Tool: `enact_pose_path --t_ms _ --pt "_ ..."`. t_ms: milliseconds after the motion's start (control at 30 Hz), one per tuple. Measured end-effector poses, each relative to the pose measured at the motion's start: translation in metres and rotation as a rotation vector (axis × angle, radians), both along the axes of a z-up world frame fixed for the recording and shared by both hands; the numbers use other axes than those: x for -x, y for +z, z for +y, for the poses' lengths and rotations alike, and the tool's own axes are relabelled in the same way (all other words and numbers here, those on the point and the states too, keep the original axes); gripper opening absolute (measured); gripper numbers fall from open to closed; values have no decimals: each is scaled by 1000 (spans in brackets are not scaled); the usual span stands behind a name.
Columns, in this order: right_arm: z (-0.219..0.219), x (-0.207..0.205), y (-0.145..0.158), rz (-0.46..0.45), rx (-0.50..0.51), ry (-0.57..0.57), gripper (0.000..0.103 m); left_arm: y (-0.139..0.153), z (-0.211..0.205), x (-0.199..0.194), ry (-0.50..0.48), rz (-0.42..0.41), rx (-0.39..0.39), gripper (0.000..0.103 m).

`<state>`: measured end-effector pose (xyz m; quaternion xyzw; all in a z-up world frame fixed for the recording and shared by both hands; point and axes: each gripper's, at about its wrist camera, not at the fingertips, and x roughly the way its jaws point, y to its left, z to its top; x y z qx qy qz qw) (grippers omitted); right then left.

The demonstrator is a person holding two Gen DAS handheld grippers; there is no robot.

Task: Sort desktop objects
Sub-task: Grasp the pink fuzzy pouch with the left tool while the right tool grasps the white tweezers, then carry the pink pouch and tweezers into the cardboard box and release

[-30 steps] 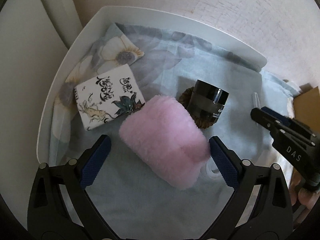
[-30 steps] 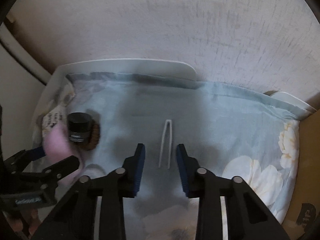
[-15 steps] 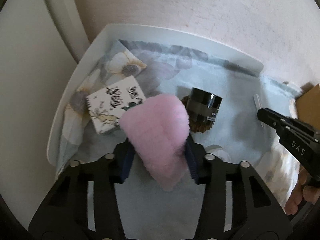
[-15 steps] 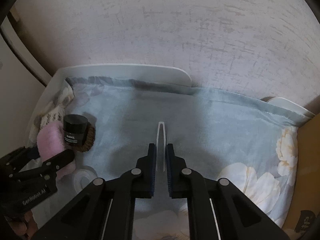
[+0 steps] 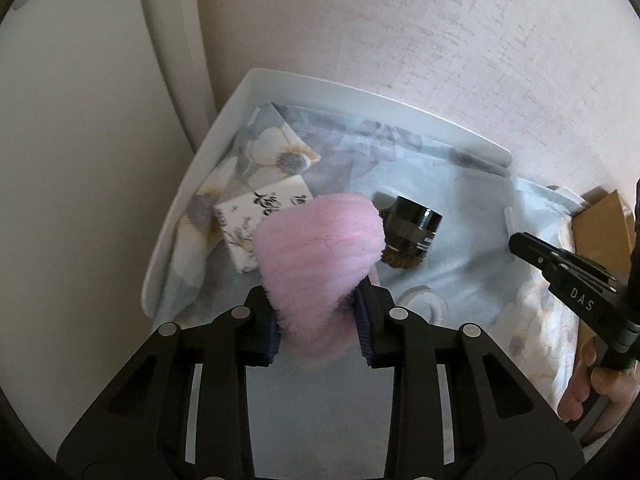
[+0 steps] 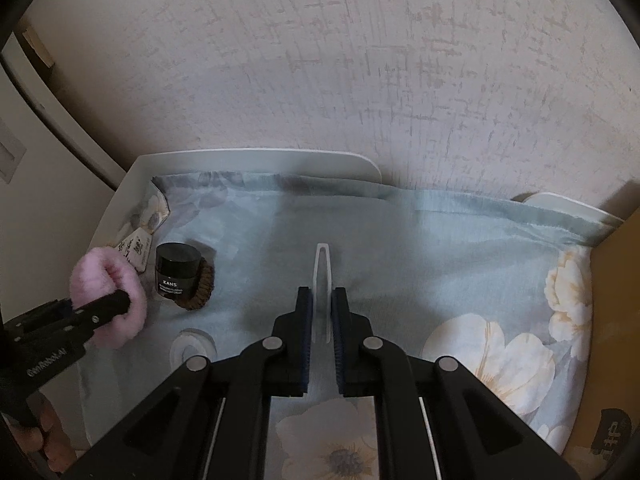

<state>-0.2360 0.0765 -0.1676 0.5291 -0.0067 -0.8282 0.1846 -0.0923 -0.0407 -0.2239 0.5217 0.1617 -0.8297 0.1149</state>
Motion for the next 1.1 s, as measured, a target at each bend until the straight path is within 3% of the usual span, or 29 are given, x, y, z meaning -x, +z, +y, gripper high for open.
enact_pose_path --t_ms 300,500,633,867,1100 --pt "-2 2 7 25 15 -6 9 19 -49 -5 22 45 17 27" --pt "8 -9 44 75 39 -17 9 55 -40 -5 2 97 62 27" --pt "22 -25 82 136 69 -44 9 96 -31 -11 -33 154 92 27" --pt "100 -76 160 276 90 -175 9 157 25 1 -168 272 87 27" --pt "184 -122 183 285 61 -323 9 173 142 33 -425 304 5 27"
